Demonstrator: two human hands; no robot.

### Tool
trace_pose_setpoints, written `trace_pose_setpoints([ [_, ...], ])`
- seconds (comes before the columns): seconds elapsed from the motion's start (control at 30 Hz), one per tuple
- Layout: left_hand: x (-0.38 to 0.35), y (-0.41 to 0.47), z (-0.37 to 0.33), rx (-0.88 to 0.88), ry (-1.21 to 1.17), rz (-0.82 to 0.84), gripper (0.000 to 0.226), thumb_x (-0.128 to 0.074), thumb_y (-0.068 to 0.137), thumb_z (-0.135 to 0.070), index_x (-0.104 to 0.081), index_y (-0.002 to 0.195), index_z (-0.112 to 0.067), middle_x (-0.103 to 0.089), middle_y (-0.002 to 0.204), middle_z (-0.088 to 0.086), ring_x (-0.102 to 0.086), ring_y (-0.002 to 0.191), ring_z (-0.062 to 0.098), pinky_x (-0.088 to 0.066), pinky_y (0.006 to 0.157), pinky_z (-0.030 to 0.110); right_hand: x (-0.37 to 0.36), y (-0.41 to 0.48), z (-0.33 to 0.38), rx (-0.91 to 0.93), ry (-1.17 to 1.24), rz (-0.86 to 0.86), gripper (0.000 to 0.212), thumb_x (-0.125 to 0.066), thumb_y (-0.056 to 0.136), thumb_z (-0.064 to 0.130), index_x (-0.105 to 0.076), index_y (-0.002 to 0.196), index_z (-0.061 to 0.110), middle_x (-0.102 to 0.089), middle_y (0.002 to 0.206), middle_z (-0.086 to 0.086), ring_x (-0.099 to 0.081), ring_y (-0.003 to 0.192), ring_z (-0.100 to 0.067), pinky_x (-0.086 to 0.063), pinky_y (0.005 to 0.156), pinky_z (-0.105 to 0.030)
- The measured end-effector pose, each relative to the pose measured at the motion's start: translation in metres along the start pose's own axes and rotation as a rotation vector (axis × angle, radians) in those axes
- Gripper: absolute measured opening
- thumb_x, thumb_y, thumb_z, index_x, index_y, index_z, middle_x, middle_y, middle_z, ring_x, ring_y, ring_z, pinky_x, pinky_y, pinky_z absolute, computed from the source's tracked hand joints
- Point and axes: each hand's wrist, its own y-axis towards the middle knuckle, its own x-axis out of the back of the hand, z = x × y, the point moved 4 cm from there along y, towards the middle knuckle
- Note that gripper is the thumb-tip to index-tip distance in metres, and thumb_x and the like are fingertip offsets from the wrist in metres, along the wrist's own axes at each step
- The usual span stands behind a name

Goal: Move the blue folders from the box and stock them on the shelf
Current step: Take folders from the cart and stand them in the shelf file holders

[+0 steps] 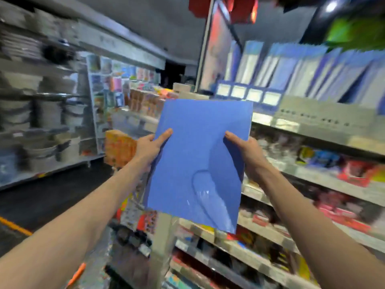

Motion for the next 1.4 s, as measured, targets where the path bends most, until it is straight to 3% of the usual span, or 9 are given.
trace_pose_setpoints([
  [0.07, -0.062, -0.011, -0.021, -0.044, 0.003, 0.047, 0.038, -0.083, 0.077, -0.048, -0.074, 0.082, -0.011, -0.077, 0.077, 0.001, -0.072, 0.069, 0.017, -0.061, 0.063, 0.034, 0.058, -0.008, 0.03, 0.058, -0.065, -0.073, 0.02, -0.067, 0.093, 0.019, -0.071, 0.109, 0.009, -0.076, 0.103, -0.009, -0.073, 0.088, -0.026, -0.058, 0.082, -0.042],
  [0.2, -0.186, -0.039, -0.066, -0.214, 0.129, 0.111, 0.037, -0.071, 0.092, -0.037, -0.057, 0.065, -0.017, -0.057, 0.048, -0.014, -0.049, 0.045, -0.002, -0.035, 0.04, 0.012, 0.161, -0.022, 0.091, 0.168, -0.123, -0.19, 0.031, -0.067, 0.094, 0.024, -0.068, 0.116, 0.001, -0.073, 0.11, -0.016, -0.072, 0.094, -0.035, -0.059, 0.083, -0.05],
  [0.3, -0.266, -0.047, -0.093, -0.304, 0.253, 0.24, 0.016, -0.065, 0.096, -0.039, -0.063, 0.1, -0.023, -0.068, 0.084, -0.005, -0.061, 0.073, 0.009, -0.046, 0.06, 0.018, 0.221, -0.031, 0.134, 0.279, -0.146, -0.285, 0.023, -0.066, 0.095, 0.021, -0.069, 0.113, 0.006, -0.075, 0.104, -0.008, -0.073, 0.088, -0.025, -0.06, 0.078, -0.041],
  [0.43, -0.354, -0.054, -0.119, -0.341, 0.321, 0.384, 0.055, -0.066, 0.093, -0.046, -0.052, 0.138, -0.017, -0.068, 0.116, 0.006, -0.066, 0.104, 0.023, -0.05, 0.089, 0.034, 0.285, -0.042, 0.189, 0.423, -0.266, -0.436, 0.014, -0.064, 0.096, 0.017, -0.069, 0.108, 0.011, -0.072, 0.083, 0.009, -0.069, 0.068, -0.005, -0.056, 0.062, -0.024],
  [0.63, -0.455, -0.069, -0.149, -0.518, 0.352, 0.474, 0.047, -0.064, 0.096, -0.037, -0.053, 0.136, -0.014, -0.067, 0.117, 0.007, -0.064, 0.1, 0.023, -0.048, 0.083, 0.031, 0.359, -0.037, 0.243, 0.52, -0.404, -0.651, 0.026, -0.066, 0.089, 0.032, -0.069, 0.109, 0.016, -0.074, 0.105, -0.002, -0.072, 0.093, -0.023, -0.059, 0.087, -0.049],
  [0.73, -0.487, -0.067, -0.158, -0.66, 0.391, 0.501, 0.046, -0.058, 0.099, -0.039, -0.052, 0.137, -0.015, -0.063, 0.116, 0.003, -0.065, 0.097, 0.021, -0.055, 0.077, 0.036, 0.382, -0.029, 0.266, 0.575, -0.458, -0.738, 0.034, -0.063, 0.088, 0.035, -0.067, 0.117, 0.016, -0.072, 0.109, -0.001, -0.071, 0.097, -0.021, -0.058, 0.088, -0.049],
  [0.83, -0.516, -0.049, -0.159, -0.792, 0.466, 0.46, 0.049, -0.057, 0.097, -0.046, -0.053, 0.137, -0.019, -0.066, 0.127, 0.006, -0.065, 0.11, 0.024, -0.055, 0.091, 0.046, 0.404, -0.015, 0.285, 0.639, -0.585, -0.837, 0.049, -0.058, 0.09, 0.04, -0.06, 0.129, 0.011, -0.066, 0.123, -0.006, -0.065, 0.11, -0.024, -0.055, 0.094, -0.046],
  [1.13, -0.621, 0.029, -0.173, -1.185, 0.622, 0.366, 0.046, -0.06, 0.095, -0.041, -0.057, 0.136, -0.019, -0.064, 0.131, 0.007, -0.056, 0.125, 0.029, -0.04, 0.105, 0.046, 0.455, 0.066, 0.329, 0.698, -0.747, -1.112, 0.026, -0.053, 0.095, 0.021, -0.061, 0.089, -0.003, -0.059, 0.08, -0.011, -0.049, 0.067, -0.022, -0.039, 0.062, -0.034],
  [1.4, -0.707, 0.066, -0.173, -1.427, 0.751, 0.398, 0.052, -0.053, 0.1, -0.041, -0.045, 0.149, -0.026, -0.029, 0.162, 0.012, -0.017, 0.153, 0.032, -0.014, 0.123, 0.045, 0.489, 0.139, 0.342, 0.758, -0.901, -1.168, 0.023, -0.052, 0.099, 0.027, -0.066, 0.101, 0.009, -0.066, 0.094, -0.006, -0.058, 0.084, -0.027, -0.043, 0.071, -0.034],
])
